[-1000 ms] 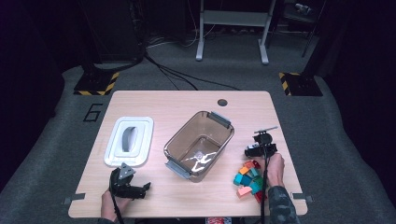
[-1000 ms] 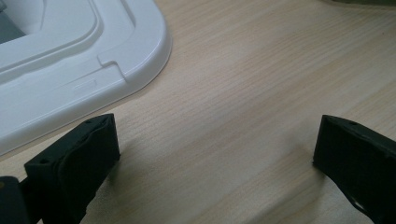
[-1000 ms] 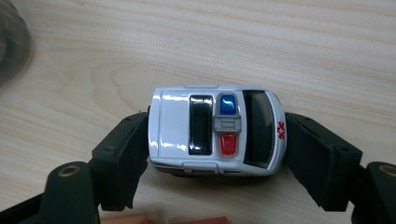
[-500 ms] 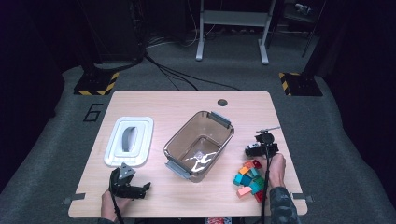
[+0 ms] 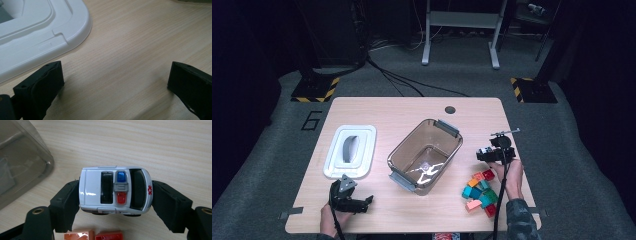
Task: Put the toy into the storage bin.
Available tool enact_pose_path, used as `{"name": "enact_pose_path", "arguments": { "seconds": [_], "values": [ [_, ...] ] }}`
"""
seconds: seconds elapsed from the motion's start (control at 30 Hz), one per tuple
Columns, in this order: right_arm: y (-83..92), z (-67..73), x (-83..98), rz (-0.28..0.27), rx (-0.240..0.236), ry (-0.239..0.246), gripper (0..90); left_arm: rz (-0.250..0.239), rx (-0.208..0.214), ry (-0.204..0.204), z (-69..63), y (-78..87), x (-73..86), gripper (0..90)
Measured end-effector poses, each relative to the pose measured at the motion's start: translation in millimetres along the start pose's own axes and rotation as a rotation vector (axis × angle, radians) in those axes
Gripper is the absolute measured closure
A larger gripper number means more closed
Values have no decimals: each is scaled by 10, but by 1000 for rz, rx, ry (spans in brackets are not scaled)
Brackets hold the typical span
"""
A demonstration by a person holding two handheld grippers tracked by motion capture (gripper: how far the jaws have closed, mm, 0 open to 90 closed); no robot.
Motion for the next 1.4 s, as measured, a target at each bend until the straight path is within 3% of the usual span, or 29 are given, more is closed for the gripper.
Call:
{"name": "enact_pose_path", "arguments": {
  "seconds": [1.4],
  "values": [
    [741, 21, -584, -173, 10, 65, 249, -1, -1, 0, -1, 0, 1, 2]
  ]
}}
Point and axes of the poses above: each handheld gripper's, and its own axes: y roughly backward along the jaws, x roughly out of its underside, z roughly to its left, the point moved 6 cm from there along -y, roughly forward along the jaws, and after that the axes turned 15 degrees about x, right-handed, at the moved point
